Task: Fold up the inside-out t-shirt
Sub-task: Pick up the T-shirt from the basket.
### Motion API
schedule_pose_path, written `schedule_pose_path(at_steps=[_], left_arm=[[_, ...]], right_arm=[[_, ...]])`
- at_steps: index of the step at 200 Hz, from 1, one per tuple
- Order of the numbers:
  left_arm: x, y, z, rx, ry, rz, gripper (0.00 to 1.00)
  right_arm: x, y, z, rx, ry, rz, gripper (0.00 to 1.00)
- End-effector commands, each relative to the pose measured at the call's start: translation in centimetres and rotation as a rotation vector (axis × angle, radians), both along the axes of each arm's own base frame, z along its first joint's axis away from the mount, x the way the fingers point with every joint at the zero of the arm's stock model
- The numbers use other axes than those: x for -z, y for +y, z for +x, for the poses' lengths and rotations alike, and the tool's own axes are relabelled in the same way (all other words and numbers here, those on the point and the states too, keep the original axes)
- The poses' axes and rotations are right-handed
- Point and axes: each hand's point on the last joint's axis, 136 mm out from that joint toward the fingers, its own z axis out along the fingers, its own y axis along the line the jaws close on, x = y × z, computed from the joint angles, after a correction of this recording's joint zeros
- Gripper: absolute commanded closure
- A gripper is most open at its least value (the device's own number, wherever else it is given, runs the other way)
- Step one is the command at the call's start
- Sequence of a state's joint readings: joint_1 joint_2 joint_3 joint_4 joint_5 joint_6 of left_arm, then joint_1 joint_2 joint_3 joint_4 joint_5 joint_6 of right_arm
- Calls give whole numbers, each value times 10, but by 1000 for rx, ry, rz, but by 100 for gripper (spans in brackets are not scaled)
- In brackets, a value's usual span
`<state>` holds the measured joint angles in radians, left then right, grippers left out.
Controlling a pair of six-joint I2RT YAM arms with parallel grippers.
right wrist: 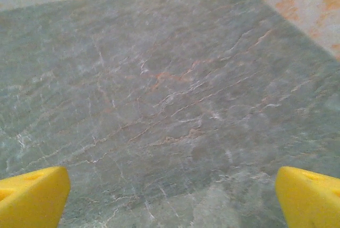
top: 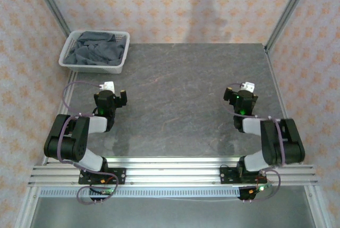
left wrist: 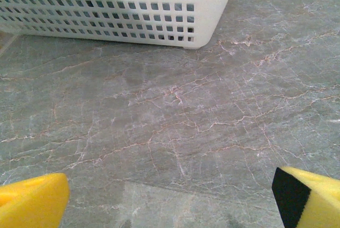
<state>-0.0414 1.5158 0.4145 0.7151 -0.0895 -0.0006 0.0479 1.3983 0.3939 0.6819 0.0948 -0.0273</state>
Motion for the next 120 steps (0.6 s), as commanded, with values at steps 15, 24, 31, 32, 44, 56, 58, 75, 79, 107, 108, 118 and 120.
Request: schedule_pose_path(at_steps=[15, 24, 31, 32, 44, 56, 58, 75, 79, 107, 108, 118, 120], left_arm=[[-20, -5, 8, 30, -56, 9, 0], [-28, -10, 6, 43, -62, 23, 0], [-37, -10, 3, 28, -62, 45, 0], [-38, -9, 2, 24, -59, 46, 0], [-58, -8, -6, -13, -45, 47, 0], [-81, -8, -16, -43, -81, -2, 0], [-86, -8, -18, -48, -93, -16, 0], [-120, -3, -32, -130, -132, -132, 0], [-128, -1, -35, -158, -135, -160, 0], [-166, 6, -28, -283, -65, -300, 0], [-167, 6, -28, -285, -58, -303, 0], [-172, 8, -12, -306, 13, -338, 0], [-172, 10, -10, -314, 31, -344, 0]], right_arm=[[-71, -18, -45, 186, -135, 187, 0], [-79, -5, -51, 136, -124, 250, 0], [-85, 5, -56, 91, -106, 289, 1], [-86, 7, -57, 86, -103, 295, 1], [-93, 28, -65, 9, -52, 346, 1], [-97, 54, -73, -98, 17, 391, 1], [-97, 58, -74, -116, 29, 399, 1], [-96, 98, -86, -257, 144, 474, 1], [-95, 108, -90, -288, 174, 487, 1], [-84, 174, -117, -491, 388, 453, 3], [-84, 176, -118, -494, 393, 447, 3], [-79, 190, -124, -514, 450, 402, 3], [-79, 193, -125, -519, 458, 394, 3]])
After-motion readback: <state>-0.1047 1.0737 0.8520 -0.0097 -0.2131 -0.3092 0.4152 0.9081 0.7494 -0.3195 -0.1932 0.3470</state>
